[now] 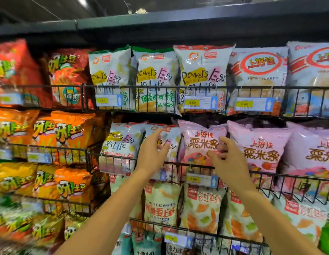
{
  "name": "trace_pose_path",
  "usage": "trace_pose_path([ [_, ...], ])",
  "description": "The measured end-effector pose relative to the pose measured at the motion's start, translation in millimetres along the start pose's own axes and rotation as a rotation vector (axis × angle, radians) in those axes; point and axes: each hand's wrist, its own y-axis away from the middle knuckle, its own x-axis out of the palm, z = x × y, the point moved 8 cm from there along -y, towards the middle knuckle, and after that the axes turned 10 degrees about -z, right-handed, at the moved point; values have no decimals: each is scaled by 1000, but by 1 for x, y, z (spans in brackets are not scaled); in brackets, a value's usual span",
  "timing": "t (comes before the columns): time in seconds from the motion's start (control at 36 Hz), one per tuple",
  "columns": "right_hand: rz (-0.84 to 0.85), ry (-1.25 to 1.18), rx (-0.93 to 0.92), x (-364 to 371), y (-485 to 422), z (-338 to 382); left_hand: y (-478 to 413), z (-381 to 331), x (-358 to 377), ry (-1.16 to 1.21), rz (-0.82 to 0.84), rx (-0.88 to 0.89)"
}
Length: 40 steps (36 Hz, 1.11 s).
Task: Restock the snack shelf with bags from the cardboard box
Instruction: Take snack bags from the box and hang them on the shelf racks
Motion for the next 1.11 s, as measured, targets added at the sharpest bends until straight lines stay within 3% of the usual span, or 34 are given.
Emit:
trace_pose_path([
  [0.14, 148, -123, 8, 42, 7, 34, -11, 29, -43, -51, 58, -122],
  [0.31, 355, -10, -21, 112, 15, 63, -29, 65, -54, -43, 172, -172],
  [0.44, 313, 194, 20, 145, 2, 63, -49, 80, -46, -102, 299, -88],
  [0.56, 179, 314, 62, 152, -8, 63, -66, 90, -40, -171, 397, -38],
  [0.75, 185, 216, 181, 164, -3, 57, -76, 88, -31, -288, 469, 108],
  [0.86, 124, 172, 168, 160, -4, 56, -70, 87, -28, -227, 504, 154],
  [1.11, 70, 161, 10, 157, 8, 68, -54, 82, -42, -59, 370, 218],
])
